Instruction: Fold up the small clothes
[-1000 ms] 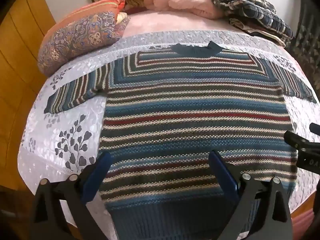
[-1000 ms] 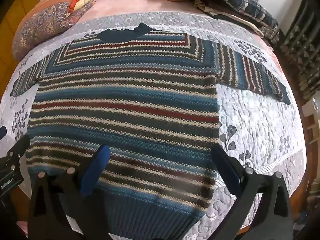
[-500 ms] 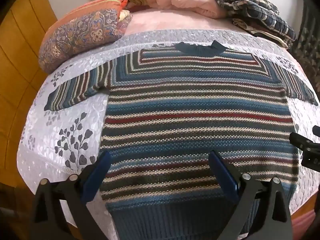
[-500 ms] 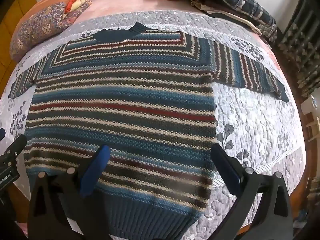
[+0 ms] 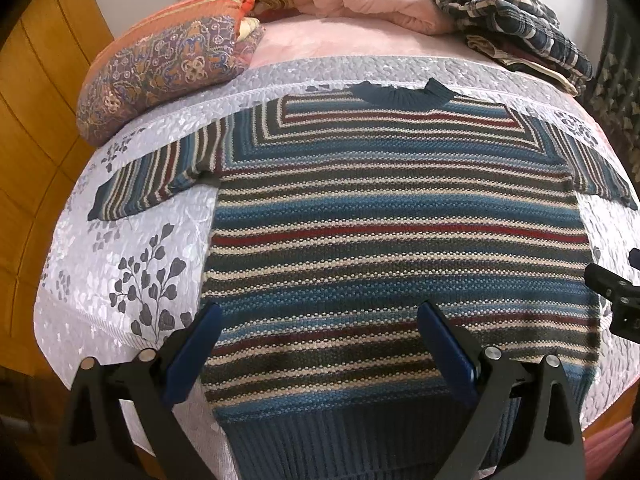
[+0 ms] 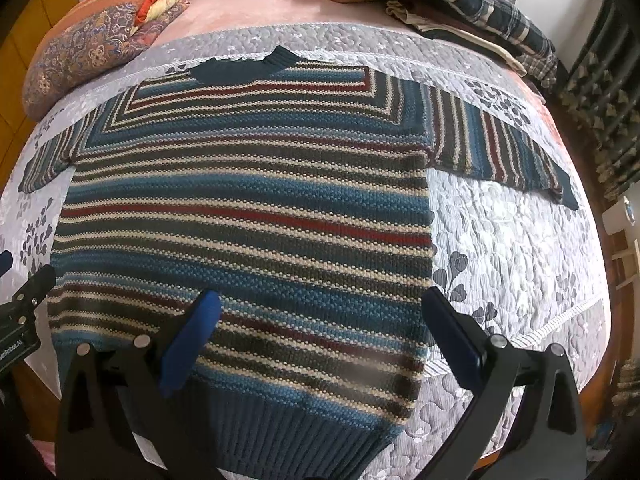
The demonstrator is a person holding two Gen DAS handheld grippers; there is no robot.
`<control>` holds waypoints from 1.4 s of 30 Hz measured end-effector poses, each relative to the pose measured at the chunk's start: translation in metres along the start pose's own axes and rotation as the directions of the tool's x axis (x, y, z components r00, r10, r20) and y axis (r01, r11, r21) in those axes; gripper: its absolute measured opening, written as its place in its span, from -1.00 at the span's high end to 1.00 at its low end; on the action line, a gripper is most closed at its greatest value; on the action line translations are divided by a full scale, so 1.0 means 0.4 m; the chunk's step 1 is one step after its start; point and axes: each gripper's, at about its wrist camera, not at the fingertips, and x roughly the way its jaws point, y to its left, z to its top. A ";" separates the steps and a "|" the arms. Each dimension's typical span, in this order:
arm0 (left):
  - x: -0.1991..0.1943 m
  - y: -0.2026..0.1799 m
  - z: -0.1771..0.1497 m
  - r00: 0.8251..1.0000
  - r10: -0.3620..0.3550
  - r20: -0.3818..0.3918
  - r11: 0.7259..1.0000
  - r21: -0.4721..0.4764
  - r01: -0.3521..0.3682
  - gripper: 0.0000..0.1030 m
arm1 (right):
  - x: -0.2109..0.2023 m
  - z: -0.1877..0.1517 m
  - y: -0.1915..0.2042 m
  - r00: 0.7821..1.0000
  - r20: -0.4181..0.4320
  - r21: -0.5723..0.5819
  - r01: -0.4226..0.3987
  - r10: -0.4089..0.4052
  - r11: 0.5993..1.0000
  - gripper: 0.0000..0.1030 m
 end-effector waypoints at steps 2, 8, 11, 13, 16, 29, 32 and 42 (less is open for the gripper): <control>0.001 0.000 -0.001 1.000 -0.002 -0.001 1.000 0.001 0.002 -0.90 | 0.000 -0.001 -0.001 1.000 0.000 0.001 -0.001 0.001 1.000 -0.94; 0.000 0.005 0.003 1.000 -0.005 -0.005 1.000 -0.013 0.005 -0.90 | -0.001 0.000 -0.002 1.000 0.001 0.001 -0.001 0.001 1.000 -0.94; 0.000 0.005 0.003 1.000 -0.006 -0.007 1.000 -0.012 0.006 -0.90 | -0.001 0.002 -0.001 1.000 -0.001 0.000 -0.001 0.001 1.000 -0.94; -0.001 0.006 0.003 1.000 -0.006 -0.006 1.000 -0.011 0.006 -0.90 | -0.001 0.003 -0.001 1.000 -0.001 -0.001 -0.001 0.001 1.000 -0.94; -0.002 0.007 0.003 1.000 -0.004 -0.005 1.000 -0.013 0.004 -0.90 | 0.000 0.004 -0.001 1.000 0.001 0.000 -0.002 0.002 1.000 -0.94; 0.000 0.006 0.003 1.000 -0.004 -0.011 1.000 -0.015 0.004 -0.90 | 0.003 0.005 0.002 1.000 0.003 0.001 -0.004 0.004 1.000 -0.94; 0.000 0.006 0.003 1.000 -0.003 -0.012 1.000 -0.016 0.003 -0.90 | 0.003 0.005 0.002 1.000 0.003 0.001 -0.005 0.005 1.000 -0.94; -0.001 0.009 0.006 1.000 -0.003 -0.013 1.000 -0.019 0.003 -0.90 | 0.003 0.005 0.004 1.000 0.003 0.000 -0.006 0.006 1.000 -0.94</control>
